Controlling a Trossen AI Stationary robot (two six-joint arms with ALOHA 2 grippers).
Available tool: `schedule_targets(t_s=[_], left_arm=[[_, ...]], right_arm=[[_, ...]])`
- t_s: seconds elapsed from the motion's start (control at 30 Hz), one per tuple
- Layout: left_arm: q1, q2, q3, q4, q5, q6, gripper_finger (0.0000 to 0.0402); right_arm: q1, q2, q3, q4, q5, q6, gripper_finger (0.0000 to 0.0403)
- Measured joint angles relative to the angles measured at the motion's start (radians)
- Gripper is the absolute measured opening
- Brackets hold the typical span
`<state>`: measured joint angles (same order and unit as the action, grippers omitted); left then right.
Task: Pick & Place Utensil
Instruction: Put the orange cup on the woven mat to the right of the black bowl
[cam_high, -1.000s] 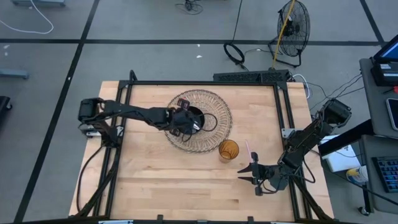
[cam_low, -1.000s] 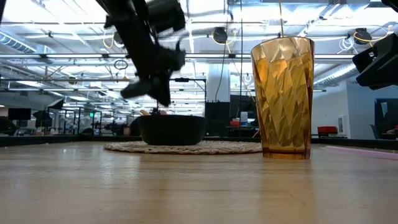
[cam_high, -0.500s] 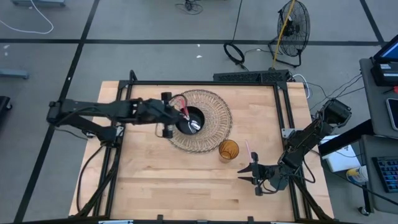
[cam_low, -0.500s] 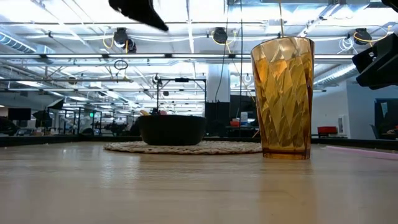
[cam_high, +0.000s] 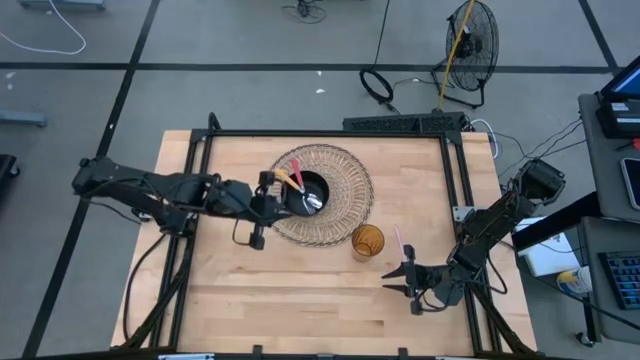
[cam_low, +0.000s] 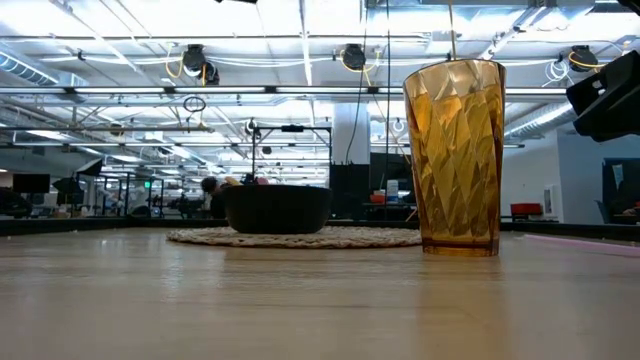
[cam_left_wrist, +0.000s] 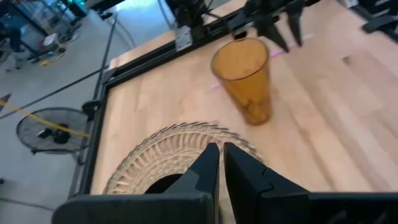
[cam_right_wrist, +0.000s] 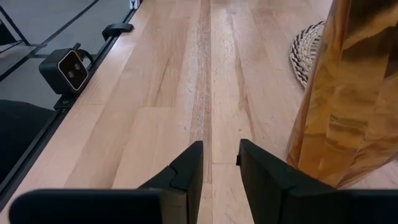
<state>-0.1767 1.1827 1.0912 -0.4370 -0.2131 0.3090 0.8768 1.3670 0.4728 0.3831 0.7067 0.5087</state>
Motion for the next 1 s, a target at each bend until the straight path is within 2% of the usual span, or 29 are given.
schedule_targets(t_s=[0.13,0.23,0.47,0.63,0.8,1.0], left_arm=[[-0.046,0.000,-0.020,0.022,0.000,-0.028,0.0024],[-0.082,-0.024,-0.094,0.109,0.000,-0.046,0.0024],[-0.150,-0.133,-0.380,0.475,-0.009,-0.102,0.0024],[-0.185,-0.190,-0.572,0.715,-0.061,-0.146,0.0024],[-0.208,-0.209,-0.703,0.918,-0.106,-0.173,0.0024],[-0.210,-0.207,-0.791,1.063,-0.130,-0.188,0.0024]], right_arm=[[0.002,0.000,0.000,0.024,-0.001,-0.038,0.0093],[0.002,0.000,0.000,0.058,-0.006,-0.089,0.0093],[0.002,0.000,0.000,0.123,-0.043,-0.203,0.0093],[0.002,0.000,0.000,0.151,-0.052,-0.243,0.0093],[0.002,-0.001,0.000,0.191,-0.052,-0.303,0.0093],[0.002,-0.005,0.000,0.252,-0.051,-0.396,0.0093]])
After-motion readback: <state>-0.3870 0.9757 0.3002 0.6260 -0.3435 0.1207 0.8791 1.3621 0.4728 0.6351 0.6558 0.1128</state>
